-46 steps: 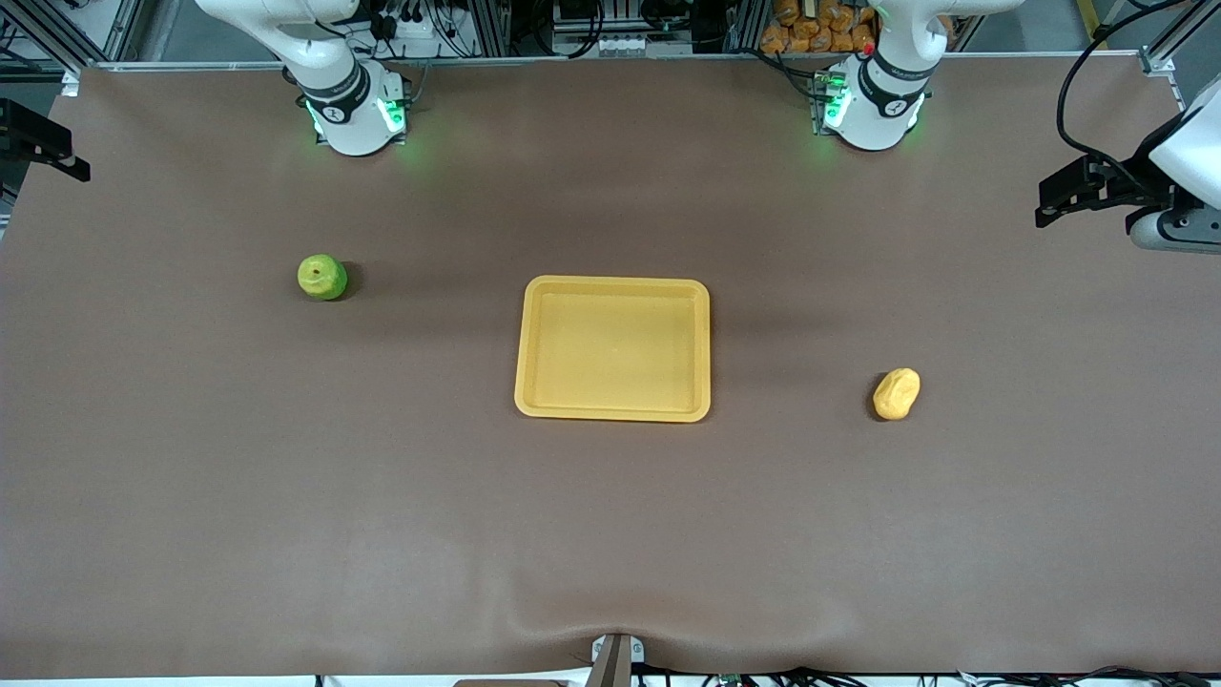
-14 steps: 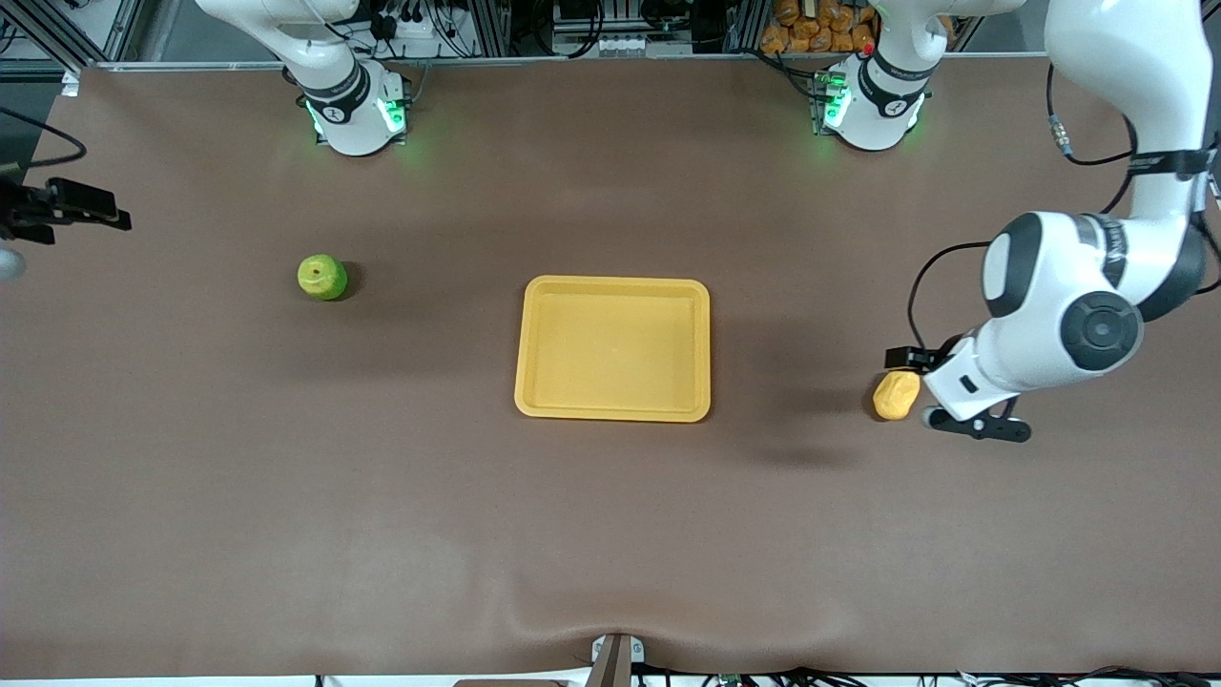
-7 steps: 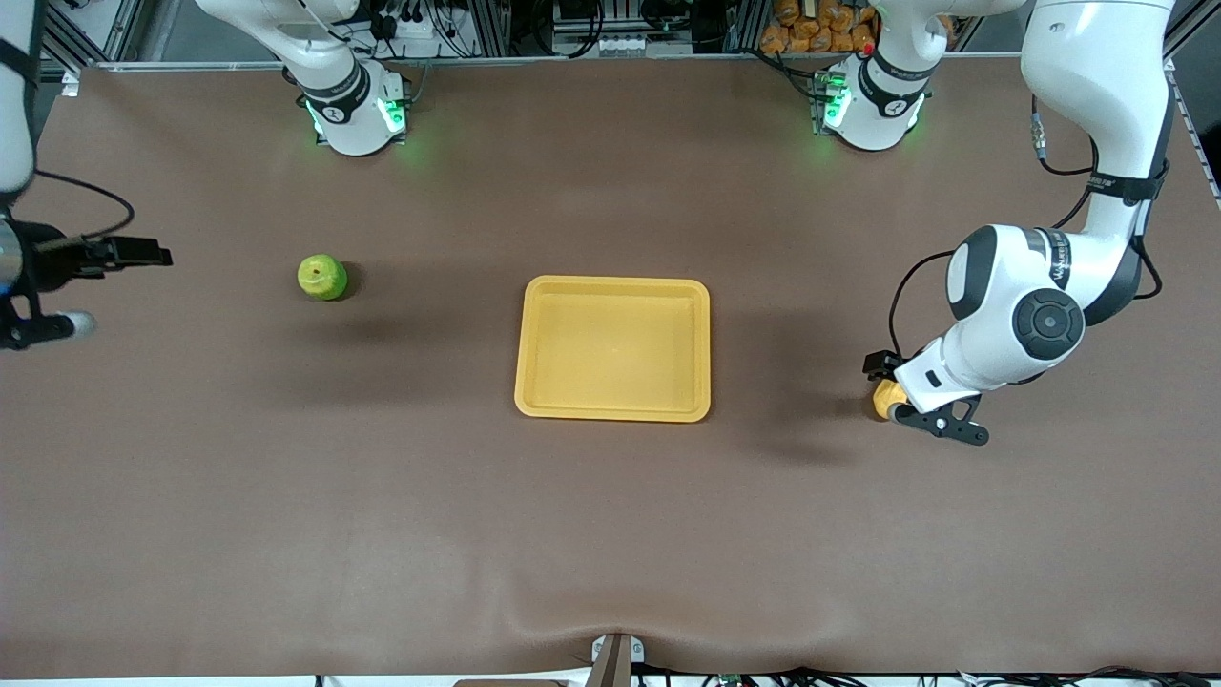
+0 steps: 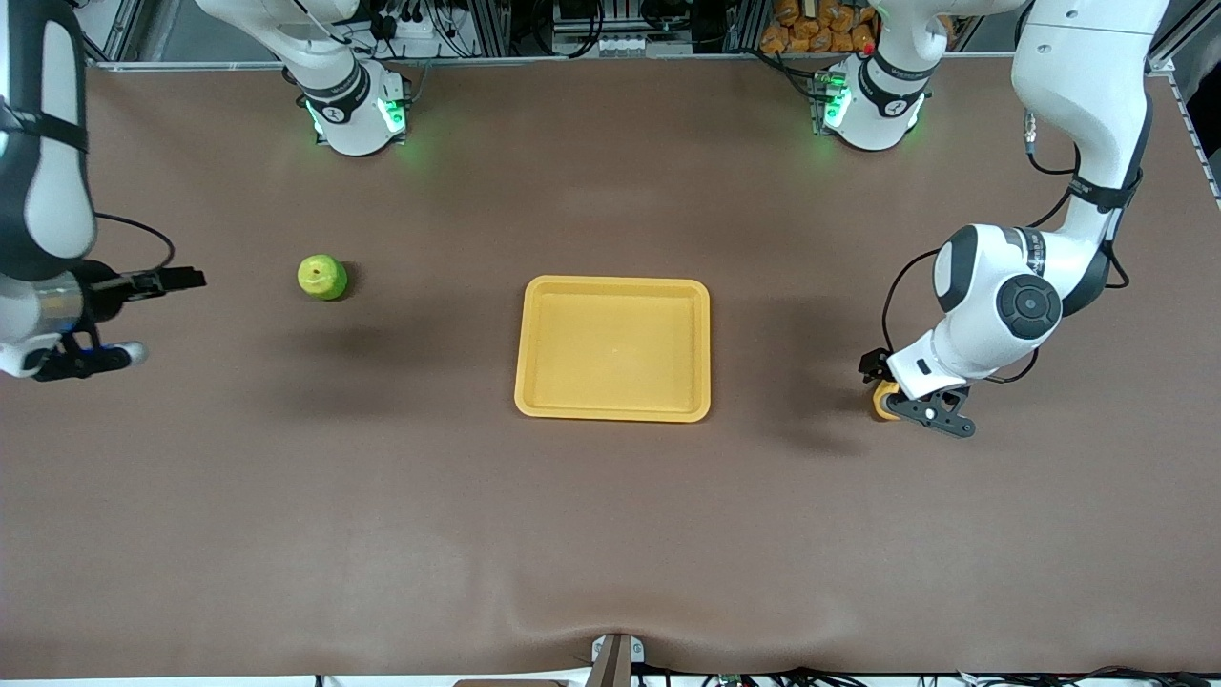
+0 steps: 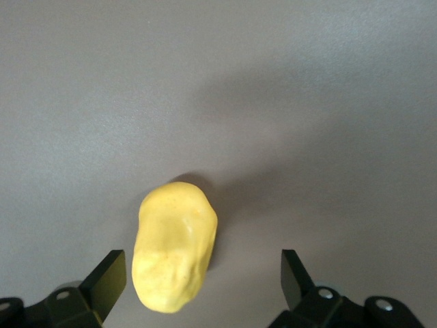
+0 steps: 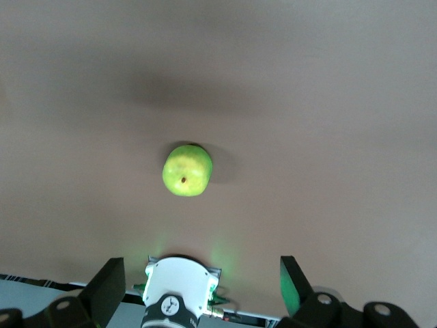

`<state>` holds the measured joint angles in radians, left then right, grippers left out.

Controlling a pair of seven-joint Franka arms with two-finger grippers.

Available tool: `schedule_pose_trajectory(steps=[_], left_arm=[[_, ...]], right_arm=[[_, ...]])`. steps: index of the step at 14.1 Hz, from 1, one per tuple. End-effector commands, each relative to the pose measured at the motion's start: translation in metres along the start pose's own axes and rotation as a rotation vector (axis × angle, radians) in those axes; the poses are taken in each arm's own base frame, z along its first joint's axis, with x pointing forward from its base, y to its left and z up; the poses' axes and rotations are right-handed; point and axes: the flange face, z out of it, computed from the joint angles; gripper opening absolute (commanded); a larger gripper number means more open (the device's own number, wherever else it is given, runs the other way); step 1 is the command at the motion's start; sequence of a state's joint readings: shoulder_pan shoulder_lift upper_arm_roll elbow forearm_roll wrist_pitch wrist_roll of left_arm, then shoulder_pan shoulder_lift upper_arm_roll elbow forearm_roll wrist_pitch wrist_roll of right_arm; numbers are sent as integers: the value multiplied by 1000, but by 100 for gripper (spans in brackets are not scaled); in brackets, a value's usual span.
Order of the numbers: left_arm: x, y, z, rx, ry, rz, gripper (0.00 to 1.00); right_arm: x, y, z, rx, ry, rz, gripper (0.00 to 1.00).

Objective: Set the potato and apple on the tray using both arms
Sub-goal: 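Grasp the potato with the left gripper while the right gripper reaches the apple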

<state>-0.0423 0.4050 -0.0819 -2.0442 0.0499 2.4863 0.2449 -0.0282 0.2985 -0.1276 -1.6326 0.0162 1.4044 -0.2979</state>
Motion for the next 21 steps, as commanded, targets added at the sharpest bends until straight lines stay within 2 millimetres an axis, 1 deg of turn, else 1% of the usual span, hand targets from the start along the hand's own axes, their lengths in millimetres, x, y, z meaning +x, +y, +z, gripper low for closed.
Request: schedule_pose_trajectory(steps=[1, 4, 7, 10, 15, 17, 19, 20, 21], left_arm=[[-5, -10, 6, 10, 18, 41, 100], [-7, -14, 14, 14, 38, 51, 100], [-10, -21, 27, 12, 38, 55, 100], [-11, -20, 35, 8, 29, 58, 100], [-13, -20, 42, 4, 20, 58, 100], [-14, -20, 45, 1, 15, 58, 100], [-14, -20, 46, 0, 13, 58, 100], [-16, -19, 48, -1, 9, 58, 88], [-16, -19, 48, -2, 8, 58, 42]], right_arm=[[-2, -7, 40, 36, 0, 59, 100], [-2, -9, 74, 40, 31, 79, 100], [-4, -10, 104, 42, 52, 84, 100], [-1, -8, 138, 68, 66, 101, 100], [0, -10, 178, 96, 95, 122, 100], [1, -10, 187, 97, 96, 126, 100], [0, -10, 200, 100, 96, 133, 100], [-1, -12, 206, 112, 104, 139, 100], [-1, -12, 211, 120, 109, 146, 100]])
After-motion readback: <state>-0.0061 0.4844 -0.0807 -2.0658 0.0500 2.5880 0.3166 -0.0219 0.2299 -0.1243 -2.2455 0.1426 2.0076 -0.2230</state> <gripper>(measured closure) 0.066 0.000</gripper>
